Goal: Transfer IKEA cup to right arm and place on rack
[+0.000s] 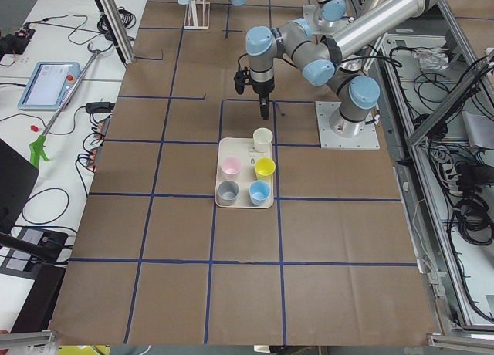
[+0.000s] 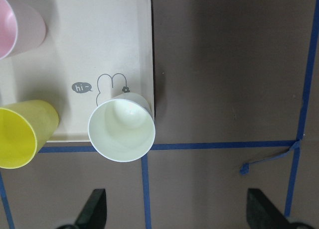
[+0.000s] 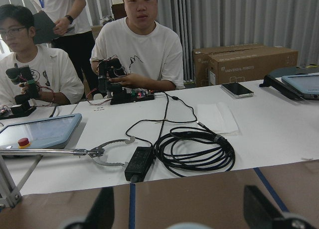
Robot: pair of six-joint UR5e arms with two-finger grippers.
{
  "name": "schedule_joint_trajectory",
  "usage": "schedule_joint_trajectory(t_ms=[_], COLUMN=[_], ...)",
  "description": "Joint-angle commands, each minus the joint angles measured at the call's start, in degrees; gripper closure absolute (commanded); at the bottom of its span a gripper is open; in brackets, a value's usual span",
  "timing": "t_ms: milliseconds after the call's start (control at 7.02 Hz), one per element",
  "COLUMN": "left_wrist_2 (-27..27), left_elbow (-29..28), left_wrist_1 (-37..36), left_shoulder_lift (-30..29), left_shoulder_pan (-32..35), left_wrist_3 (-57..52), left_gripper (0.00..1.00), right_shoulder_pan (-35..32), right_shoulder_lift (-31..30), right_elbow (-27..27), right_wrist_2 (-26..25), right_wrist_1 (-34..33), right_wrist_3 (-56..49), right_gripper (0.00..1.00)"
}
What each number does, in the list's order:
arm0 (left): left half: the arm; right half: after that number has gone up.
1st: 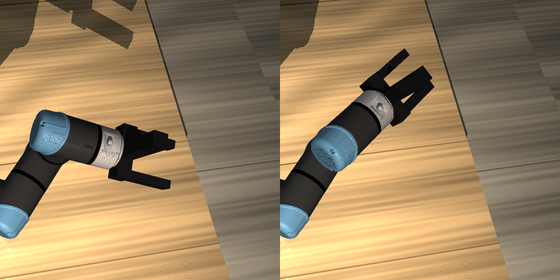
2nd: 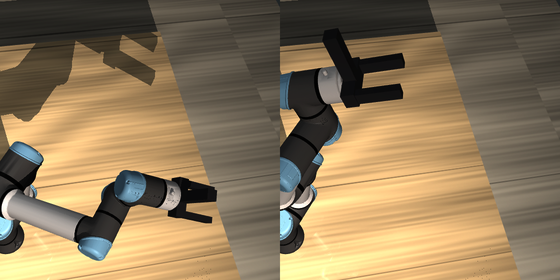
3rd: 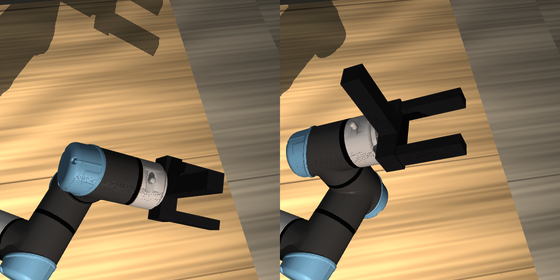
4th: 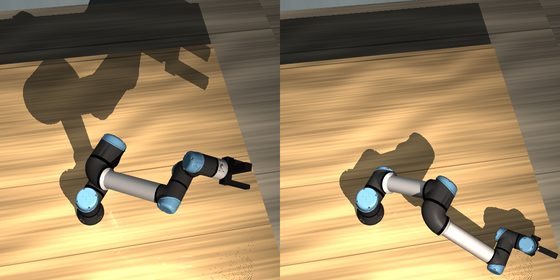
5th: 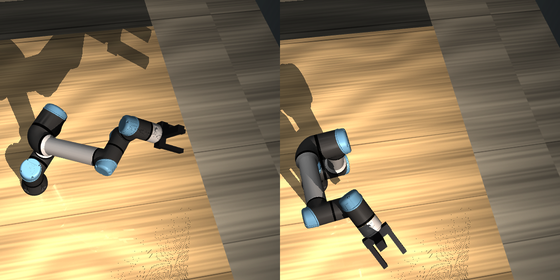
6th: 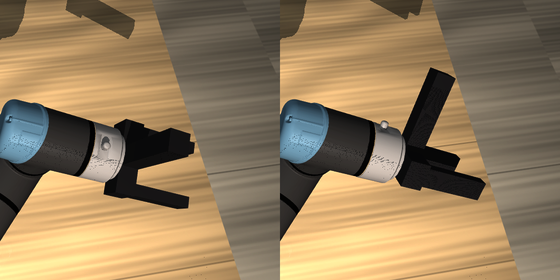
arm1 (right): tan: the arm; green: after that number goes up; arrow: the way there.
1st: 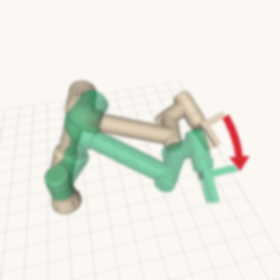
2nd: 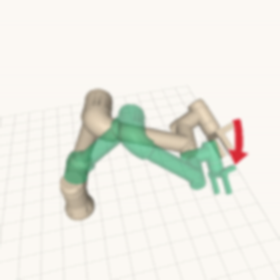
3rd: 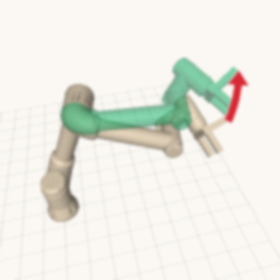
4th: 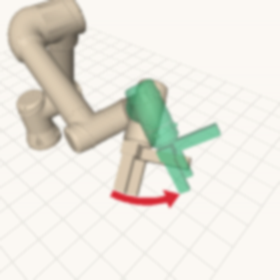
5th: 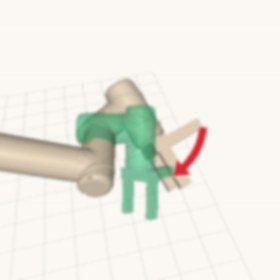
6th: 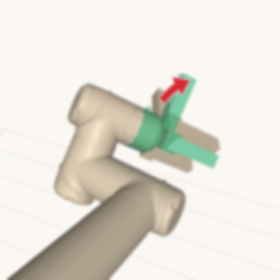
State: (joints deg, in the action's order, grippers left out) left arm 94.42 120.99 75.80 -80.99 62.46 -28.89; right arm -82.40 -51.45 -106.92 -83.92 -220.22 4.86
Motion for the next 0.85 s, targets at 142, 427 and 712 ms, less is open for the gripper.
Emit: schedule_joint_trajectory(t_ms=[142,427,712], left_wrist_2=[0.07,0.15,0.15], left_elbow=[5.82,7.59,8.12], left_wrist_1=[-11.16,-14.96,-16.91], left_shoulder_lift=[-4.26,-6.54,-9.61], left_shoulder_pan=[-0.23,-0.5,-3.2], left_wrist_3=[-0.29,-1.68,-3.09], left_gripper=[0.03,0.03,0.04], right_shoulder_pan=[-0.48,-0.75,-0.92], right_shoulder_lift=[-1.1,-4.86,-10.14], right_elbow=[0.48,0.66,0.39], right_wrist_2=[0.07,0.15,7.57], right_wrist_1=[-0.03,-0.04,3.1], right_wrist_3=[0.06,0.14,0.41], right_gripper=[0.0,0.0,0.0])
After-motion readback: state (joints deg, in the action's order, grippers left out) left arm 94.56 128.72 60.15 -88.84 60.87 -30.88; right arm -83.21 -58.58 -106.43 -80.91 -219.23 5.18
